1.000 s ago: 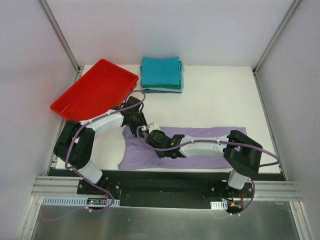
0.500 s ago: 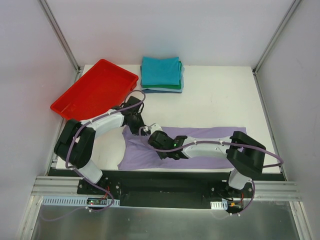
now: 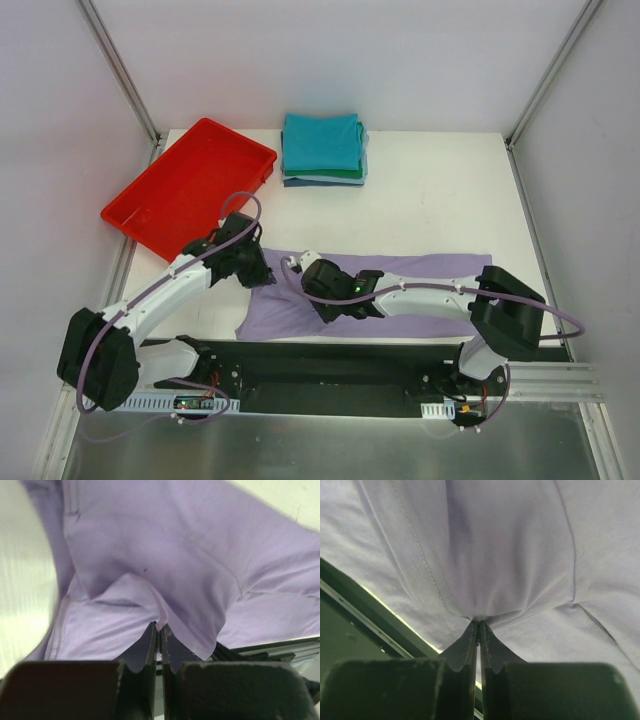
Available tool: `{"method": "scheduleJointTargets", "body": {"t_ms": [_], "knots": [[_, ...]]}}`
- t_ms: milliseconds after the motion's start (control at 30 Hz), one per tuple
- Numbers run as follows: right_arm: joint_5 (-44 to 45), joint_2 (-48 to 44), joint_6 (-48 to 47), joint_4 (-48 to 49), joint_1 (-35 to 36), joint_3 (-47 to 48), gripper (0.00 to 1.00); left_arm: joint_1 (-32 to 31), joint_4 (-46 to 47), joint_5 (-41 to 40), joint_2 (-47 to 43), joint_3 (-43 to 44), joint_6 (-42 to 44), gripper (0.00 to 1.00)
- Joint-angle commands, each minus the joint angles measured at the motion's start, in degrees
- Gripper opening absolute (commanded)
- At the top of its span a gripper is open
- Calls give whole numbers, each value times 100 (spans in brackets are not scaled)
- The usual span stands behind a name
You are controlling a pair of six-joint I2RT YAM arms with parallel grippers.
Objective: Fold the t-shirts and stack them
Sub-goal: Fold the other side of the tshirt into a rectangle
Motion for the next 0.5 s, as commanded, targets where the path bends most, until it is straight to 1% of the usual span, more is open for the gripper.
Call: {"method": "scheduleJointTargets", "body": {"t_ms": [0,100,167,300,467], "knots": [[-564,-148,-235,-272,2,79,5,-125,-551,11,-603,-372,-256,0],[-609,-122,-367,-552,20,149,5,-231,-674,99,-840,-574,-405,0],[-609,-139,-411,-729,29,202,3,-319,-710,169,-911,-724,-502,0],[-714,-174,-473,-957,64,228,3,-459,-780,459,-1008,-935,-678,0],[-758,-148,-525,-1081,82,255,4,-591,-1034,416,-1341,-1067,-836,0]]}}
